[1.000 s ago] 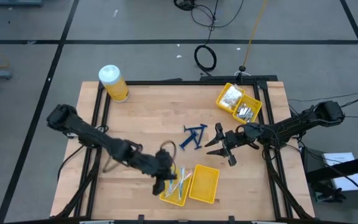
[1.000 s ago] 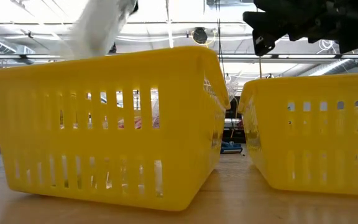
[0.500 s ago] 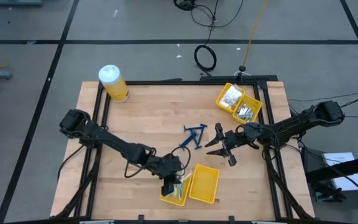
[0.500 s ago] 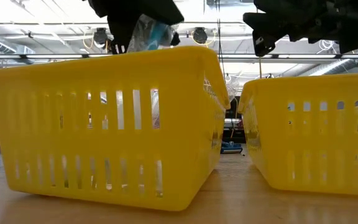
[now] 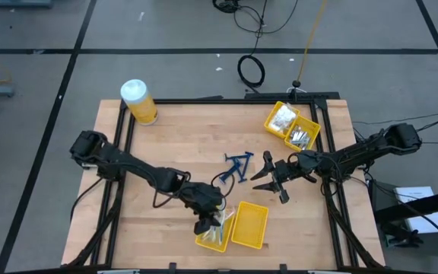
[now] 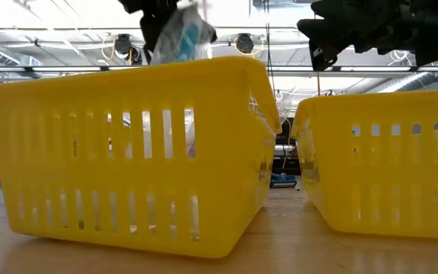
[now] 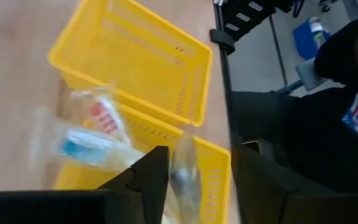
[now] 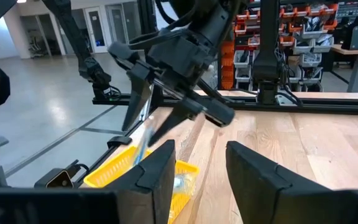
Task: Pick & Place Travel size toiletries
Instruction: Put the white and blue toothbrush into the bottom left yellow bin, then put the blue rolled gauze into the bottom right yellow bin
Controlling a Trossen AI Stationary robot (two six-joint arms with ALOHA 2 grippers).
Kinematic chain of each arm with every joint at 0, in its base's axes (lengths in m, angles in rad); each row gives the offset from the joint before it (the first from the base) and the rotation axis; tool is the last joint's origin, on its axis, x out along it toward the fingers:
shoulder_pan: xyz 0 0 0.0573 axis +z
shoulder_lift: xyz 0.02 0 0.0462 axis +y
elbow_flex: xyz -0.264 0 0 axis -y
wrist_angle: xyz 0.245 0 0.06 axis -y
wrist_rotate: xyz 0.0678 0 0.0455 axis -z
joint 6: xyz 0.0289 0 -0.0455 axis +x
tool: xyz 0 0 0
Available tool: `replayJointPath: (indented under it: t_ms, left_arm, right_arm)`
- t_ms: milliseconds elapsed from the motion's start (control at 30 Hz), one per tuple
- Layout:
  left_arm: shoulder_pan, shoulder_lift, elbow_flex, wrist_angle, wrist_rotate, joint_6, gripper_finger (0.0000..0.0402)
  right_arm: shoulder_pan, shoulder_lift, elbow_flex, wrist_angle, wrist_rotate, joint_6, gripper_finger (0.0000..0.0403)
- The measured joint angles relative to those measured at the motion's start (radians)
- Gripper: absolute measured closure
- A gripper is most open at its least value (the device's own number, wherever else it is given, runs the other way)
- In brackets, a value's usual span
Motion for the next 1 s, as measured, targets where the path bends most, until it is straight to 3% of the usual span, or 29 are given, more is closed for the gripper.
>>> replayJointPath:
  t_ms: [300, 633, 733, 900, 1000]
  left_arm:
    - [0.08, -0.008, 0.0, -0.017, -0.053, 0.099, 0.0202]
    - [0.187, -0.04, 0.0, -0.003, -0.053, 0.207, 0.0201]
    - [0.201, -0.09, 0.0, 0.017, -0.089, 0.251, 0.0201]
    - [0.186, -0.189, 0.0, 0.046, -0.227, 0.365, 0.0201]
    - [0.167, -0.227, 0.0, 0.038, -0.311, 0.422, 0.0201]
  right_arm:
    - [0.0, 0.0, 0.0, -0.007, 0.0, 0.0, 0.0268]
    - [0.0, 0.0, 0.0, -0.026, 0.016, -0.002, 0.0268]
    - [0.0, 0.0, 0.0, -0.085, 0.115, -0.003, 0.0268]
    - [-0.002, 0.004, -0.001, -0.218, 0.404, 0.006, 0.0269]
    - [-0.008, 0.024, 0.008, -0.351, 0.47, 0.046, 0.0269]
